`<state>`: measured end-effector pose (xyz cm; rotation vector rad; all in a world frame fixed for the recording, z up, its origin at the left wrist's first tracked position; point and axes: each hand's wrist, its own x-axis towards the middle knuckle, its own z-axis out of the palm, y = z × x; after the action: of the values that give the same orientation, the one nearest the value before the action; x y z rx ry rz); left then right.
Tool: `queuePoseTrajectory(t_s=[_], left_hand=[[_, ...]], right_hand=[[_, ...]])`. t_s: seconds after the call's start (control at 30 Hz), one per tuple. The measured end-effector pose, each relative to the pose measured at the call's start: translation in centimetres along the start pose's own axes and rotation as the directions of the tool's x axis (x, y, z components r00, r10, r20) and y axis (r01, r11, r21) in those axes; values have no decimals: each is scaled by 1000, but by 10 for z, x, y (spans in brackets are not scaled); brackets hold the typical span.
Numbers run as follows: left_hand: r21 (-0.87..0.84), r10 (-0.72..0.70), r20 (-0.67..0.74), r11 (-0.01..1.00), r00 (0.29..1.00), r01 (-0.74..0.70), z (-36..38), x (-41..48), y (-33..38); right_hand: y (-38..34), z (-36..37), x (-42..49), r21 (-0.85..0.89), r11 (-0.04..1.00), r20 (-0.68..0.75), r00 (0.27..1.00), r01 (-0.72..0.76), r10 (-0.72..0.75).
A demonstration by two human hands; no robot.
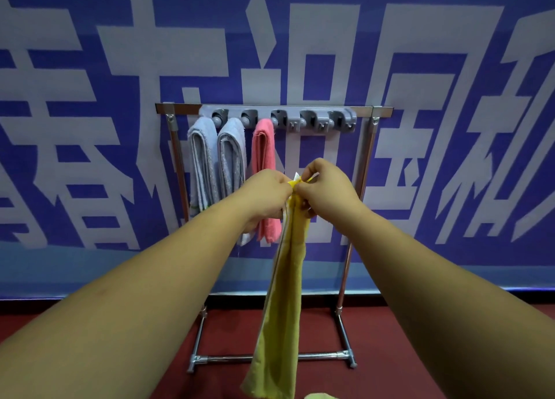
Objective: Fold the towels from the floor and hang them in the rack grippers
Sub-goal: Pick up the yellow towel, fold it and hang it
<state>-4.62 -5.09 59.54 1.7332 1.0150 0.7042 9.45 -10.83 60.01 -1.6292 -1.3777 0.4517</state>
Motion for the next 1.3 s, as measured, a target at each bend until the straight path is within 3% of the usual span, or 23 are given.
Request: queuePoseTrajectory(t_s=[0.23,0.53,0.67,0.73,0.8,0.87,0.97,1.1,1.17,1.23,1.3], left_hand=[[36,65,43,997,997,-67,-8,-1,4],[-41,113,160,993,981,-107,-11,-11,14],[40,161,80,986,984,-164,-14,-11,15],[41,170,53,984,984,-173,-17,-12,20],[7,177,67,984,982,-178,-22,-13,28],[-39,182,82,983,980,-179,-27,-16,38],[-89,197,102,978,975,-189,-32,-20,51],[-181,237,17,956,971,-230,-36,-21,56],[-335,209,0,921,978,-196,-35,-24,46],[-480,152,95,873,984,-88,-32,-28,28],[-466,95,224,884,970,22,-26,-34,8]], right_hand=[[-11,-5,-3,17,1000,-4,1000,24,-24],[-27,-16,-4,-80,995,34,997,66,-63],[-31,-23,-5,-75,993,52,995,92,-88],[-22,-25,-1,-99,988,-42,992,116,-121],[-13,-28,-4,87,995,-61,997,57,-52],[2,-25,-5,354,933,129,991,-74,29],[15,-17,-16,474,858,396,918,-197,-8],[6,-12,-17,574,798,363,930,-183,-48],[-6,-14,-11,587,796,317,947,-150,-55],[-18,-18,-6,604,787,288,955,-128,-66],[-30,-24,-1,623,772,268,962,-125,-61]])
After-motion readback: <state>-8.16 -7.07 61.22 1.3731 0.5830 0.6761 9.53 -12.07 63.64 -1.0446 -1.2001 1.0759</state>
